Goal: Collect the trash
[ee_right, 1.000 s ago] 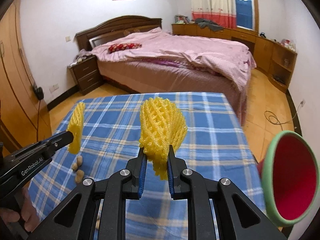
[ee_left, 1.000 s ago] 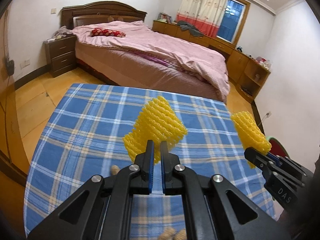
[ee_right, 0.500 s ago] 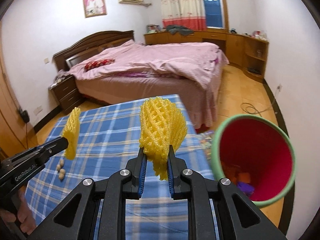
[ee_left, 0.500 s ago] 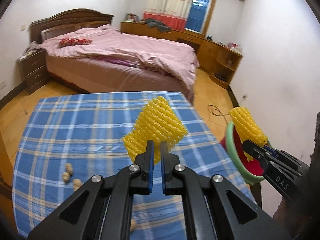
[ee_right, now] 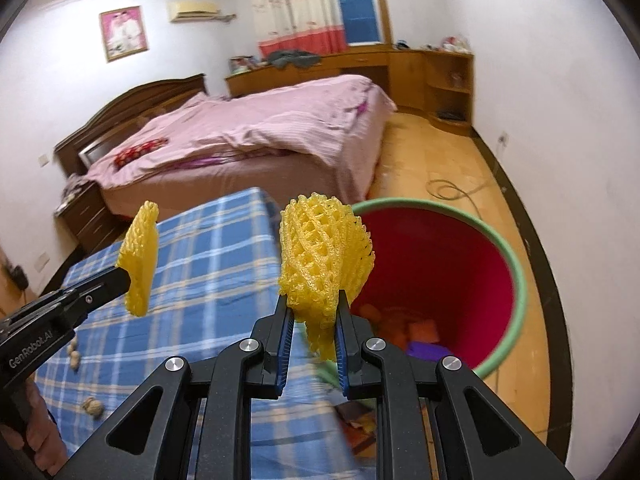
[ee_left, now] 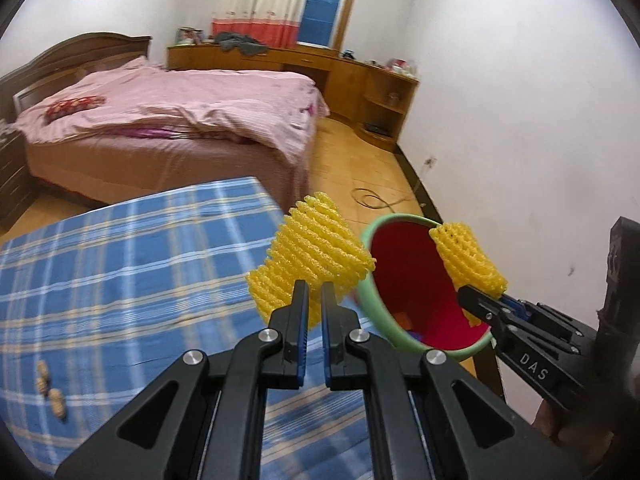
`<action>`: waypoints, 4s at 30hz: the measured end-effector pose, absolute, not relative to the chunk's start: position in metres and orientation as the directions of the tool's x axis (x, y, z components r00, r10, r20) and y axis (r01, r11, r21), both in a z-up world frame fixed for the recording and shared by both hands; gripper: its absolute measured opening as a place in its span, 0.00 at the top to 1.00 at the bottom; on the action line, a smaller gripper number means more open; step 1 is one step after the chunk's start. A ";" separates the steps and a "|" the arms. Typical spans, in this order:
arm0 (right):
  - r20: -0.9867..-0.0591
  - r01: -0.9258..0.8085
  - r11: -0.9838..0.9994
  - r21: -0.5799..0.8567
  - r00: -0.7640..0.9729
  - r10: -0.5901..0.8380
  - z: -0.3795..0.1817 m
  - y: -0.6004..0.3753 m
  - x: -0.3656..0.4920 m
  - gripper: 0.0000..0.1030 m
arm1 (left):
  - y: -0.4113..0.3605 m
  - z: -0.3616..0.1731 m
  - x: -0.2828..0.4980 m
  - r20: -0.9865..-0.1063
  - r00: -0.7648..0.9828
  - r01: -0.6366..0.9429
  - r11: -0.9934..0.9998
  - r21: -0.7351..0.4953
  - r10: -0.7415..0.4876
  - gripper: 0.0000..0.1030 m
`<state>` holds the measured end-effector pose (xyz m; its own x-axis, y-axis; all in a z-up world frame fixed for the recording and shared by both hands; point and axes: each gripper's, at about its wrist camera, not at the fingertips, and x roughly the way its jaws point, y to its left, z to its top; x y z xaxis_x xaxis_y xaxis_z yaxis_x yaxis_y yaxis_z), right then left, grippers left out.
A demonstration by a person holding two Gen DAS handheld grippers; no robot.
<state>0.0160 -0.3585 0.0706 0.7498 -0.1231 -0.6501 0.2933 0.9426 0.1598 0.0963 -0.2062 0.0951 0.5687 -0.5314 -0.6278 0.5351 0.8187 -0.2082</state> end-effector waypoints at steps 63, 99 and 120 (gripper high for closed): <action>-0.579 0.221 0.952 0.210 0.813 -0.061 0.092 -0.318 -0.039 0.24 | -0.150 0.095 0.049 -0.655 0.627 0.440 0.885 -0.149 -0.422 0.67; -0.525 0.182 0.973 0.145 0.847 -0.080 0.037 -0.254 -0.064 0.21 | -0.089 0.039 0.011 -0.638 0.753 0.200 0.980 -0.011 -0.161 0.64; -0.527 0.186 0.971 0.149 0.846 -0.081 0.036 -0.259 -0.064 0.21 | -0.088 0.041 0.011 -0.622 0.769 0.191 0.982 -0.002 -0.151 0.64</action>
